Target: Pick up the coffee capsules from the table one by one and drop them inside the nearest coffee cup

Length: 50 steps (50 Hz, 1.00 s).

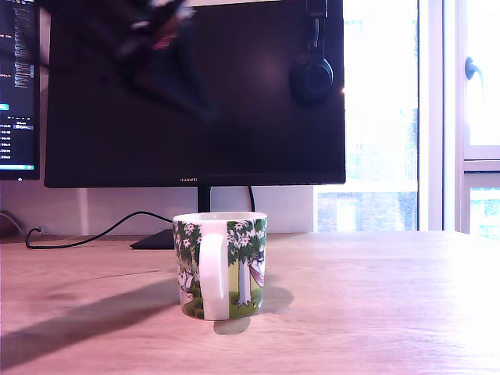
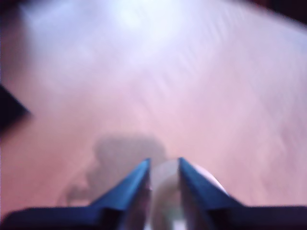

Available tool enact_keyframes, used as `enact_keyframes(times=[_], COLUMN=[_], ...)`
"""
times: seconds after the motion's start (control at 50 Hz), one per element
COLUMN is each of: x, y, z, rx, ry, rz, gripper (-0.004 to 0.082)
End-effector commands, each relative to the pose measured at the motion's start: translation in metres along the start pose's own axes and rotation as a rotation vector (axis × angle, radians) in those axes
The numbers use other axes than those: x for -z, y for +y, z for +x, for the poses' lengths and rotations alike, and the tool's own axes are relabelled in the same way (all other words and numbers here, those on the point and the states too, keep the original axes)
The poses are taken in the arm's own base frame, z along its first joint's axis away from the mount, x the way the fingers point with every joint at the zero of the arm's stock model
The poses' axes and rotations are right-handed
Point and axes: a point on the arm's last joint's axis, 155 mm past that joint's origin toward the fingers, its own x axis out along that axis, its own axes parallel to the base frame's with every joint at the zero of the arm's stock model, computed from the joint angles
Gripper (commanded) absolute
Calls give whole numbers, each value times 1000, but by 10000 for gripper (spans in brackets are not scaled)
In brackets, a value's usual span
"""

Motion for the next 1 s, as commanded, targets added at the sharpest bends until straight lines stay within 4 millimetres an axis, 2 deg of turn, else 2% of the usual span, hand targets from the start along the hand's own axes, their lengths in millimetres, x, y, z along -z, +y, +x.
enact_keyframes(times=[0.0,0.22,0.48,0.66,0.88,0.98], x=[26,68,112,118,108,109], y=[9,52,92,104,109,109], z=[1,-18,-58,-88,-124,-138], rx=[-19,-115,-261,-352,-473,-527], ry=[21,-34,-103,-186,-322,-333], rz=[-41,-169,-316,-358,-376,-374], gripper=[-24,-24,-24,-24,-24,-24])
